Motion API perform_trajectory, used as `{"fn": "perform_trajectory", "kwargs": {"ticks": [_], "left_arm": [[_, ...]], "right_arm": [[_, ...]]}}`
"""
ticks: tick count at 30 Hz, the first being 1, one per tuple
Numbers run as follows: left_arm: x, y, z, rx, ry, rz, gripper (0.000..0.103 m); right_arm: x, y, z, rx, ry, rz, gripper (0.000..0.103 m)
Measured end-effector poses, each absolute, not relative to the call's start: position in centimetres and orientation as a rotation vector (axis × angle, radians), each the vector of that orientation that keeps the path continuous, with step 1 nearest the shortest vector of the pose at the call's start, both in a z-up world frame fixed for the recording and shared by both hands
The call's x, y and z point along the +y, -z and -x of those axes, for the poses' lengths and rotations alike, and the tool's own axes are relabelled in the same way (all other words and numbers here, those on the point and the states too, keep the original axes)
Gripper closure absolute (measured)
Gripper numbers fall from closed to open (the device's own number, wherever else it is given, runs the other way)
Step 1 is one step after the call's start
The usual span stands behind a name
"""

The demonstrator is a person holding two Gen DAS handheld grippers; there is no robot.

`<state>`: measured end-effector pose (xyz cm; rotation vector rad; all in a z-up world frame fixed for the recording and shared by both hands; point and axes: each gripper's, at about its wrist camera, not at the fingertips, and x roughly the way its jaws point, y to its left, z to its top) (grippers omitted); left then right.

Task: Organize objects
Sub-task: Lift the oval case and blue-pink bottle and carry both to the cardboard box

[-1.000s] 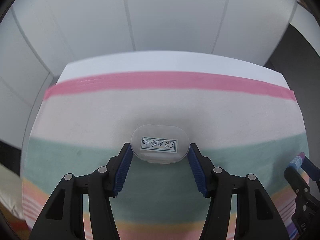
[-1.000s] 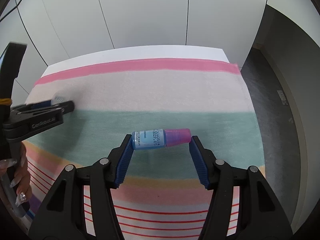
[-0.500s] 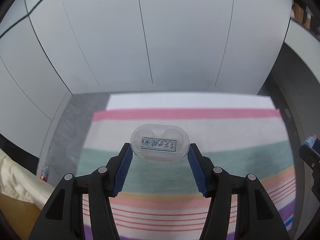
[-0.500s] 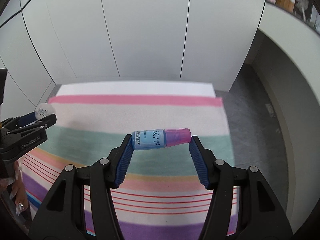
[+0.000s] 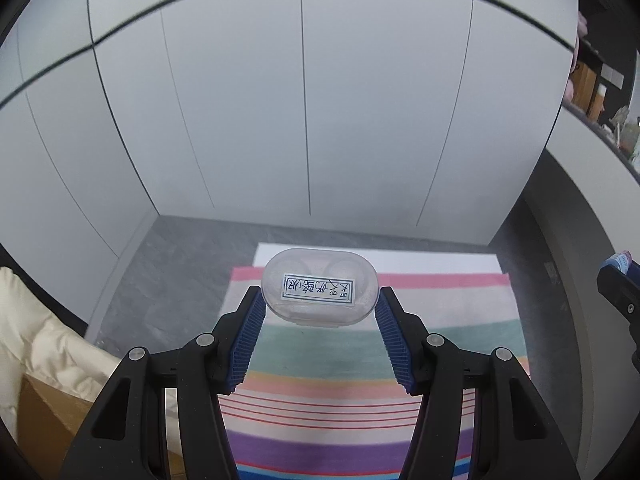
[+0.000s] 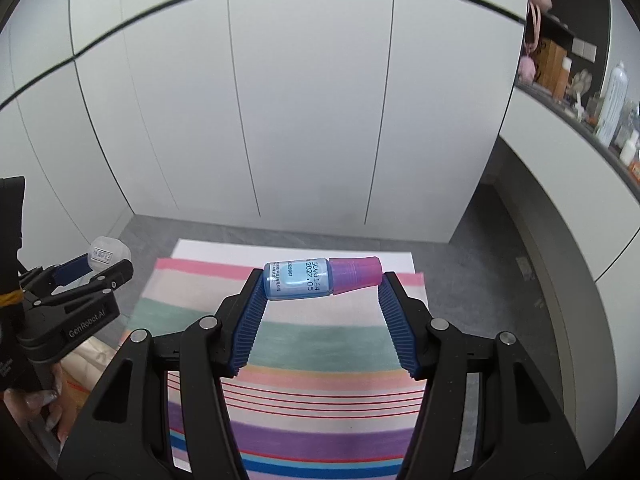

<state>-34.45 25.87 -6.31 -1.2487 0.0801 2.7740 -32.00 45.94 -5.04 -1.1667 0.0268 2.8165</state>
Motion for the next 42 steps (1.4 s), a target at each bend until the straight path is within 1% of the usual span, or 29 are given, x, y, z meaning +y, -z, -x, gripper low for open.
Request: {"fn": "perform_trajectory", "kwargs": {"ticks": [7,13,17,21,23,28,31,34,38,42], "left_arm": [[24.1,0.6,32.0,0.067,-2.834,1.158,0.045],[23.3,-1.9,29.5,0.090,-2.843,1.118,0.045],[22.8,-2.1,27.6,0.123,-2.837,1.134,0.045],[21.6,-1.9,24.4,0.200,-2.885,1.122,0.045],[20.4,-2.1,22.6,0.195,-2.881,1.130,0.045],[18.0,-2.1,18.4,0.183,-2.855,1.158,0.045],[18.0,-2.1,15.5,0.299,-2.896,1.083,0.045],[18.2,-2.0,13.1,0.341,-2.868,1.059,0.045],[18.5,-1.9,11.3,0.341,-2.816,1.058,0.045],[18.4,-1.5,11.0,0.318,-2.792,1.067,0.045]], "right_arm": [[43.9,0.7,29.5,0.013,-2.833,1.114,0.043],[43.1,-1.4,27.4,-0.017,-2.840,1.078,0.043],[42.9,-2.1,25.8,-0.023,-2.825,1.080,0.043],[42.7,-2.4,23.4,-0.041,-2.828,1.078,0.043],[42.7,-2.2,22.2,-0.056,-2.816,1.087,0.043],[43.3,-0.9,18.4,0.002,-2.809,1.112,0.043],[44.0,0.1,16.6,0.018,-2.801,1.129,0.043],[44.1,1.1,14.5,0.028,-2.792,1.144,0.043],[44.8,2.0,12.1,0.117,-2.806,1.200,0.043],[44.3,2.0,10.8,0.107,-2.799,1.207,0.043]]}}
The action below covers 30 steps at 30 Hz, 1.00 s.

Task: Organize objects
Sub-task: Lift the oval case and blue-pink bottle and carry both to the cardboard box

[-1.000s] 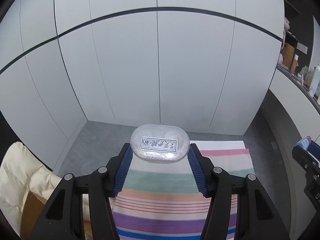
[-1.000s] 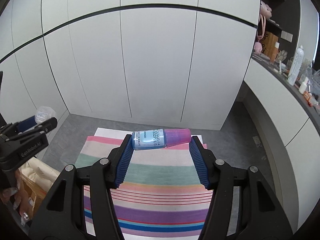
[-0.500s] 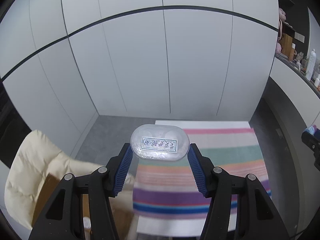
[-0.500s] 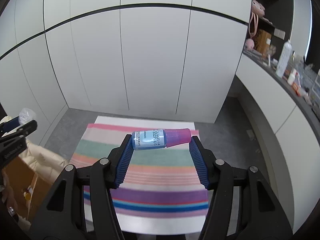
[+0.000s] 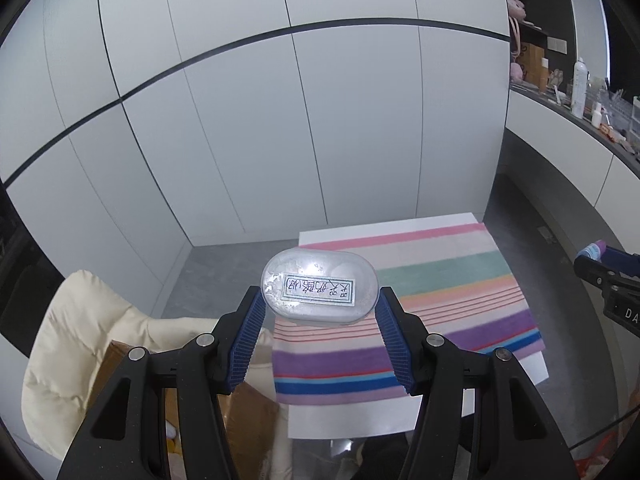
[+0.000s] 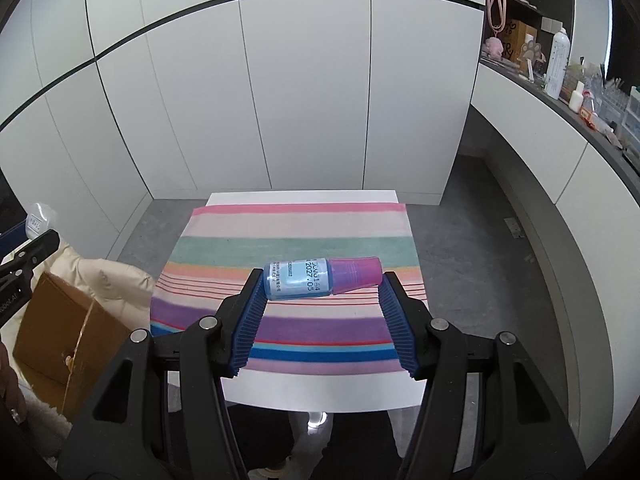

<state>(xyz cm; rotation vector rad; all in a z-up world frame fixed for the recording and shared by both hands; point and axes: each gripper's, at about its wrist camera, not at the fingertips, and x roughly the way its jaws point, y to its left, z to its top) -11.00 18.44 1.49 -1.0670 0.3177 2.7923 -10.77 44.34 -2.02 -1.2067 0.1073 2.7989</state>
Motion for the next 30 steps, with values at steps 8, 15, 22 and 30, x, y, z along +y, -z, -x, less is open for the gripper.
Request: {"fn": "perform_trajectory", "kwargs": {"ticks": [8,15,22,30], "left_arm": [[13.9,1.0,12.2,0.216,-2.838,1.160,0.045],[6.1,2.7,13.0,0.135,-2.961,1.267,0.045],[-2.0,3.9,11.7,0.038,-3.054,1.363,0.045],[-12.1,6.2,8.3,-0.107,-3.158,1.553,0.045]], "right_arm": [[41.0,1.5,10.9,0.024,-2.803,1.213,0.043],[33.8,1.4,12.6,-0.078,-2.895,1.256,0.043],[24.6,2.0,13.6,-0.191,-3.023,1.319,0.043],[13.3,4.1,13.3,-0.335,-3.155,1.452,0.043]]}}
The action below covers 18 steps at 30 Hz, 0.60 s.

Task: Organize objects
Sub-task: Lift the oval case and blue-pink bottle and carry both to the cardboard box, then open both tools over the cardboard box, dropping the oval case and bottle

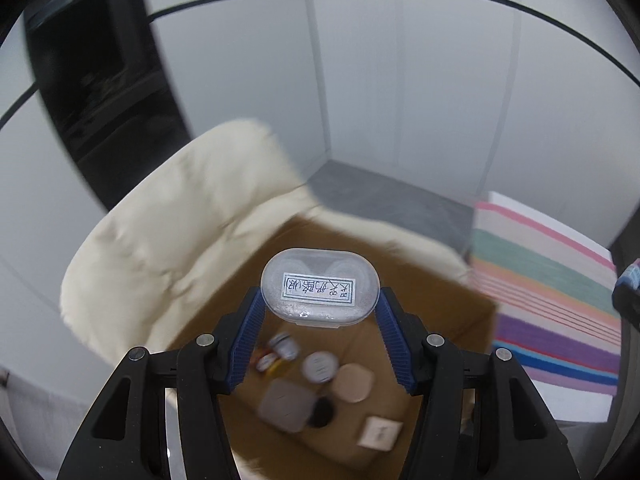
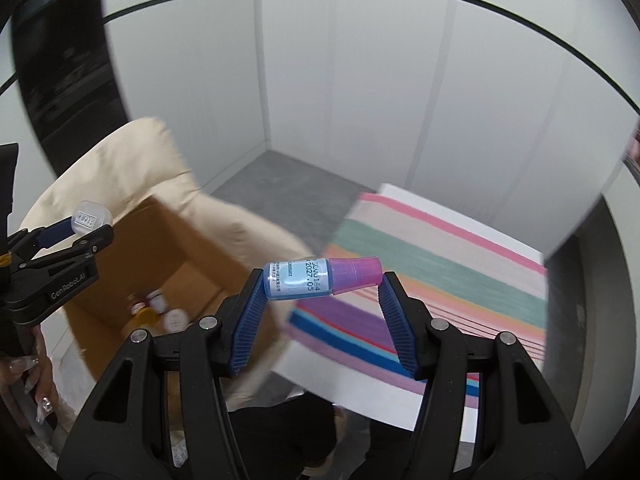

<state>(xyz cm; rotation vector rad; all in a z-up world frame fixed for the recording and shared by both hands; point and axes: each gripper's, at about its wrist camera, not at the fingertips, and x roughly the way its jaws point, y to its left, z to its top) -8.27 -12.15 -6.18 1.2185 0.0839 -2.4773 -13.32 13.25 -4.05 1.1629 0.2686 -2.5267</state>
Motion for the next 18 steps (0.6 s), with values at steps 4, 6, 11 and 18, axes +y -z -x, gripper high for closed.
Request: {"fn": "perform_trajectory", "kwargs": {"ticks": [4,6,11,18], "left_arm": [[-15.6,7.0,6.4,0.111,2.406,-1.217,0.045],[-16.8,7.4,5.9,0.129,2.388,-1.225,0.044],[-18.7,8.3,5.6,0.201,2.370,-1.269,0.007],[-17.6,7.9,6.1,0.168,2.397,-1.294,0.004]], "right_arm": [[7.7,5.4,12.3,0.305,2.418,-1.160,0.043],[4.9,6.1,11.7,0.320,2.369,-1.160,0.043],[1.2,7.2,10.9,0.264,2.262,-1.183,0.004],[0.9,8.2,11.7,0.235,2.287,-1.254,0.000]]}}
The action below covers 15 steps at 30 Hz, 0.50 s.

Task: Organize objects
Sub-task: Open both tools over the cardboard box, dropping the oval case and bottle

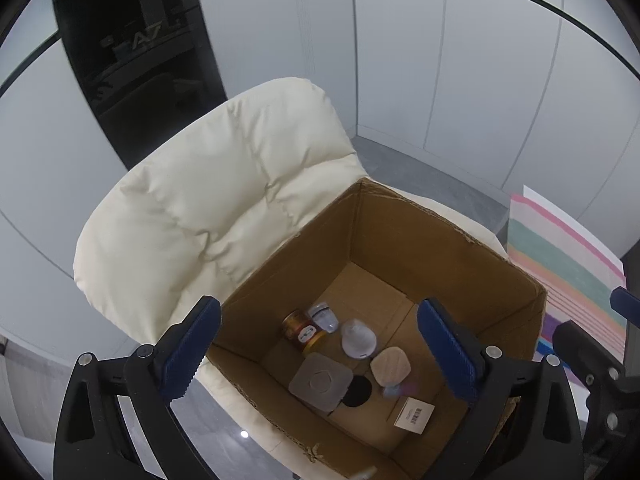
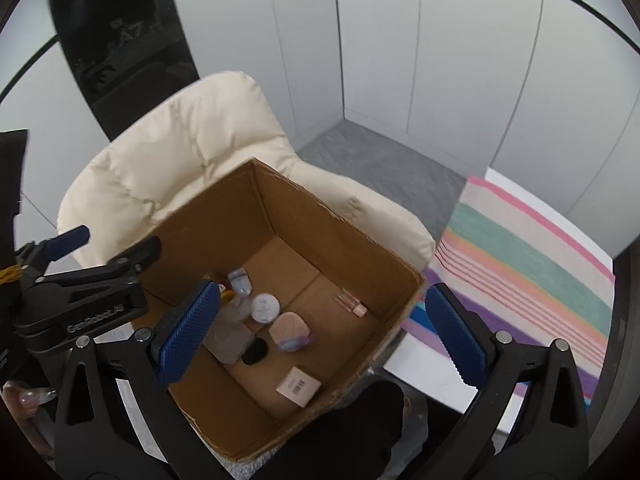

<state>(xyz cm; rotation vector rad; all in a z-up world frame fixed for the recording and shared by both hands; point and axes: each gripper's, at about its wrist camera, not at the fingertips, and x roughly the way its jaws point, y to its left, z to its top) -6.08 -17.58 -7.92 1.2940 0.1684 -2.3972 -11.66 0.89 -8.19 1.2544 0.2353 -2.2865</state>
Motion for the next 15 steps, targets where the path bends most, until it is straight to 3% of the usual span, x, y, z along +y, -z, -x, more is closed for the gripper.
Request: {"fn": "perform_trajectory", "kwargs": {"ticks": [10,15], "left_arm": [[-15.0,4.7,6.0,0.147,2.486,-1.396,0.003],[-12.2,1.6,5.8,0.013,2.472,-1.541,0.003]], "right_arm": [[5.2,7.0,11.7,0.153,2.450,-1.371,0.000],[9.2,3.2,8.6,0.014,2.609,-1.344,0.000]]}}
